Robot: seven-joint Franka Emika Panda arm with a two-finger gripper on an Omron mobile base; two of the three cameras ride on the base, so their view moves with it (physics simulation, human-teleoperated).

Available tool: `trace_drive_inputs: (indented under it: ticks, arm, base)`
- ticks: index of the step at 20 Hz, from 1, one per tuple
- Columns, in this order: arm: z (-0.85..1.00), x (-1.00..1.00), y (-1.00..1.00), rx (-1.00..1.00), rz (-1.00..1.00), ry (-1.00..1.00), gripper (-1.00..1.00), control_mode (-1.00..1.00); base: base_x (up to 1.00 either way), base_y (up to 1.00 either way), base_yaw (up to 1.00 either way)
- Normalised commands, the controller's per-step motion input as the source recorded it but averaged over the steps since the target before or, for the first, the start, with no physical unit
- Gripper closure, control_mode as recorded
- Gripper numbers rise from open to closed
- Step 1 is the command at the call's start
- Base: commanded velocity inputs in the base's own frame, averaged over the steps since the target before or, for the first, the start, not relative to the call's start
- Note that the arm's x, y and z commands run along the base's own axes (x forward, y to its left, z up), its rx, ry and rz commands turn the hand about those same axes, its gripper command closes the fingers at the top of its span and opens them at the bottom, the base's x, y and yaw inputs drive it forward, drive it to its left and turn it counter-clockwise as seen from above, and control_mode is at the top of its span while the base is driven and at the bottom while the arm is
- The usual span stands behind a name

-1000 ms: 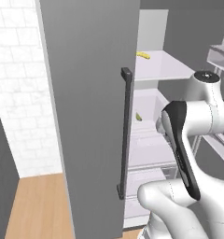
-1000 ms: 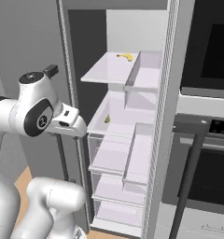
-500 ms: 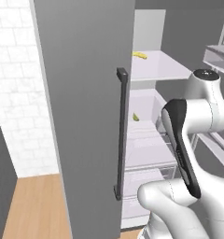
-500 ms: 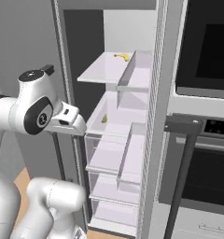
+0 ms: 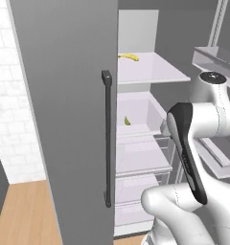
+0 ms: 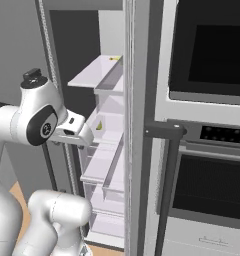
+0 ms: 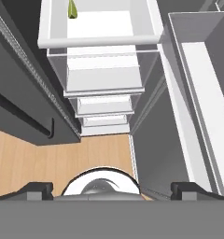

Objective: Grab a lemon wedge from the fridge and one ice cube from the ice bowl, and put them in the glass of lemonade.

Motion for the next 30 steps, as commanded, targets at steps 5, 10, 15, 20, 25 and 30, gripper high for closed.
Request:
trace_drive_inputs:
  ticks: [5,10,15,20,25,30]
  arm:
    - [0.0,0.0,0.0,0.0,0.0,0.0,-1.0,1.0]
    - [0.0,0.0,0.0,0.0,0.0,0.0,-1.0,1.0]
    - [0.0,0.0,0.0,0.0,0.0,0.0,-1.0,1.0]
    - [0.0,0.0,0.09,0.0,0.0,0.0,-1.0,-1.0]
    - [-0.11,0.48,0.09,-0.01,0.0,0.0,-1.0,-1.0]
    - [-0.34,0.84,-0.04,0.02,0.07,-0.06,-1.0,-1.0]
  base:
    - [0.22,0.05,0.0]
    - [0.5,0.0,0.0]
    - [0.08,0.0,0.0]
    - [0.0,0.0,0.0]
    - [0.0,0.0,0.0]
    - [0.0,0.0,0.0]
